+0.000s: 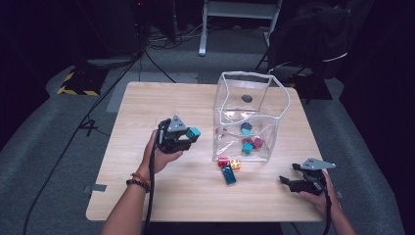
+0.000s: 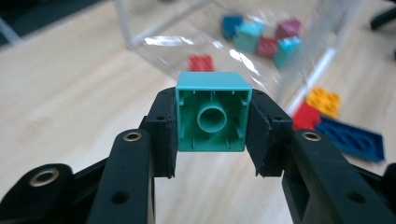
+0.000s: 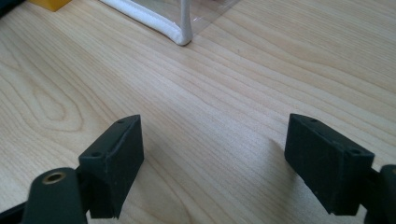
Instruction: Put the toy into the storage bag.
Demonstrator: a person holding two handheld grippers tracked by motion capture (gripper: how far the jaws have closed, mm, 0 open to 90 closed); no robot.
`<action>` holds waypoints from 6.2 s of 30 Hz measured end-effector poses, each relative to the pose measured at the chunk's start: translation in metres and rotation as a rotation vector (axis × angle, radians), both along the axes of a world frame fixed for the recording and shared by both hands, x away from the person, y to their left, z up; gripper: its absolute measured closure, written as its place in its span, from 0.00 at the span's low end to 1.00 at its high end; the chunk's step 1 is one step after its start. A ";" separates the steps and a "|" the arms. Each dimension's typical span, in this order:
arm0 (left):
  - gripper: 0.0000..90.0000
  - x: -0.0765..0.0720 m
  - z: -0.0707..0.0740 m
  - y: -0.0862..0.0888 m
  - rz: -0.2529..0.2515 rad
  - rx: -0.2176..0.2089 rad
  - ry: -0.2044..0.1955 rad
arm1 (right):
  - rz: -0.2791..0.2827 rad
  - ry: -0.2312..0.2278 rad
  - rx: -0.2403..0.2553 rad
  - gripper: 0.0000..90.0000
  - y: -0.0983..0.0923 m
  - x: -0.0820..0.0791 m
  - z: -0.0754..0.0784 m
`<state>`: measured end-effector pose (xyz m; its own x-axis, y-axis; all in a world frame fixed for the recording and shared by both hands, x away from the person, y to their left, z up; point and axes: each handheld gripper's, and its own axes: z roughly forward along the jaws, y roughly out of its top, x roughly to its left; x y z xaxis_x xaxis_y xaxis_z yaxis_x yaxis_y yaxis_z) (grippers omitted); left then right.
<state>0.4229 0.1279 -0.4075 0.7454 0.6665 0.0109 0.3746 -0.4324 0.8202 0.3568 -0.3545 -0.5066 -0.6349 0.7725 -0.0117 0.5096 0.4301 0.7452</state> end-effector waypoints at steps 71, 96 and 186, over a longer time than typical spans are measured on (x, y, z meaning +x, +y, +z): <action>0.65 0.070 0.126 -0.164 -0.102 0.008 -0.133 | 0.002 -0.002 0.000 0.23 0.000 0.000 0.000; 0.52 0.065 0.129 -0.129 -0.051 -0.019 -0.129 | 0.004 -0.002 -0.001 0.23 0.000 0.000 0.000; 0.19 -0.054 -0.092 -0.129 -0.302 0.212 0.168 | 0.002 -0.001 -0.001 0.22 0.000 0.000 0.000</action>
<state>0.3688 -0.0009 -0.4995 0.9105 0.4132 -0.0142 0.3261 -0.6965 0.6392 0.3566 -0.3546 -0.5066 -0.6366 0.7711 -0.0133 0.5078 0.4320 0.7453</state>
